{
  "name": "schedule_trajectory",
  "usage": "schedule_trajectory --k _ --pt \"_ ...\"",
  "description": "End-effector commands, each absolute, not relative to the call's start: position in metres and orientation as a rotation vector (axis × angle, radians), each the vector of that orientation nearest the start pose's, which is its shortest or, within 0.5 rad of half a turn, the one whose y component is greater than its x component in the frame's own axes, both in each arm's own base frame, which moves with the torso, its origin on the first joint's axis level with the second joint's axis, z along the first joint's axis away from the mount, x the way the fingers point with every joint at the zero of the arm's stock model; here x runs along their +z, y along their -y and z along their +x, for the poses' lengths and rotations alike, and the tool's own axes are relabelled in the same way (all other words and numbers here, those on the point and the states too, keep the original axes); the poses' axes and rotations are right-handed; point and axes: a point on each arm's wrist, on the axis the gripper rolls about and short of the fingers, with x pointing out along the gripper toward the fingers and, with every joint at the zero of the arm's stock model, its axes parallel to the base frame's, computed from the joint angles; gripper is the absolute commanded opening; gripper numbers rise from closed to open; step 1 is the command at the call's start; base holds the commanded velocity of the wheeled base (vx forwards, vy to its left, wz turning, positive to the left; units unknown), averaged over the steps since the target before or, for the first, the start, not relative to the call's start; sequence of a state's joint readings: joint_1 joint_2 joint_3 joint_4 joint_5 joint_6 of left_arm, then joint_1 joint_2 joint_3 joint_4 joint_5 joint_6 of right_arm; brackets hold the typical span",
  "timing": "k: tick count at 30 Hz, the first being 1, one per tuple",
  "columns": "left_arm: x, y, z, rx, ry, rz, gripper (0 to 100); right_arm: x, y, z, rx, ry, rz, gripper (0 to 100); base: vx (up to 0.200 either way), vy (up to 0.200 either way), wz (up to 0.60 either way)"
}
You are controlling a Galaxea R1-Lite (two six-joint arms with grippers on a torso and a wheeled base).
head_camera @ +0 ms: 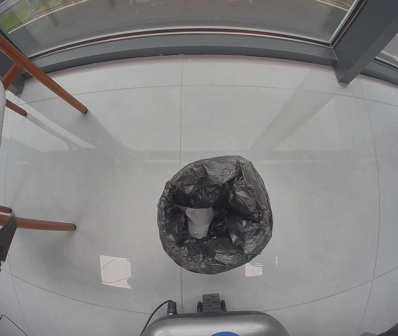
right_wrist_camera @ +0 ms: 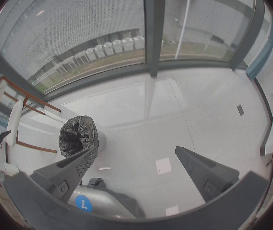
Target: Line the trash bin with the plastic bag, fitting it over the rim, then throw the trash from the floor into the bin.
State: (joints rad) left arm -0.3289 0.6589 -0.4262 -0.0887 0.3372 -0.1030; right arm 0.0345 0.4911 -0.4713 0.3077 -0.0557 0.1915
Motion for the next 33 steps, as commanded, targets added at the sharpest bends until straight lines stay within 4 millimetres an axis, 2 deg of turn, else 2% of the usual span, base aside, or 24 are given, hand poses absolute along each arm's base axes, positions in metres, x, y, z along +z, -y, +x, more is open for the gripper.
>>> schedule_trajectory --k 1,4,7,10,15,18,19,20,23,27,30,33 --pt "0.082 -0.018 -0.024 0.146 -0.003 -0.058 100 0.076 -0.001 -0.023 0.028 0.002 -0.038 100 0.000 0.000 0.00" --pt "0.082 -0.018 -0.024 0.124 -0.004 -0.055 100 0.076 0.000 -0.023 -0.006 0.001 -0.023 100 0.000 0.000 0.00" --pt "0.083 -0.019 -0.022 -0.096 -0.010 -0.051 100 0.075 0.000 -0.023 0.011 -0.008 -0.020 100 0.000 0.000 0.00" --pt "0.083 -0.021 -0.020 -0.125 -0.014 -0.047 100 0.076 0.000 -0.022 0.012 -0.023 -0.002 100 0.000 0.000 0.00" --pt "0.085 -0.017 -0.012 0.132 -0.129 0.009 100 0.076 0.000 -0.020 -0.032 -0.044 0.005 100 0.000 0.000 0.00" --pt "0.085 -0.015 -0.014 0.293 -0.137 0.003 100 0.076 0.000 -0.020 -0.034 -0.041 0.007 100 0.000 0.000 0.00" --pt "0.085 -0.015 -0.014 0.293 -0.137 0.003 100 0.076 0.000 -0.020 -0.034 -0.041 0.007 100 0.000 0.000 0.00" --pt "0.085 -0.013 -0.016 0.416 -0.131 -0.012 100 0.077 0.000 -0.020 -0.032 -0.041 0.007 100 0.000 0.000 0.00" --pt "0.085 -0.010 -0.018 0.502 -0.119 -0.026 100 0.077 0.000 -0.020 -0.032 -0.041 0.007 100 0.000 0.000 0.00" --pt "0.083 -0.009 -0.026 0.426 -0.023 -0.060 100 0.076 0.000 -0.021 -0.023 -0.034 0.008 100 0.000 0.000 0.00" --pt "0.083 -0.005 -0.021 0.241 0.008 -0.142 100 0.076 0.000 -0.021 -0.020 -0.029 0.006 100 0.000 0.000 0.00" --pt "0.082 -0.003 -0.019 0.111 0.017 -0.140 100 0.075 0.000 -0.023 -0.009 -0.003 0.003 100 0.000 0.000 0.00"
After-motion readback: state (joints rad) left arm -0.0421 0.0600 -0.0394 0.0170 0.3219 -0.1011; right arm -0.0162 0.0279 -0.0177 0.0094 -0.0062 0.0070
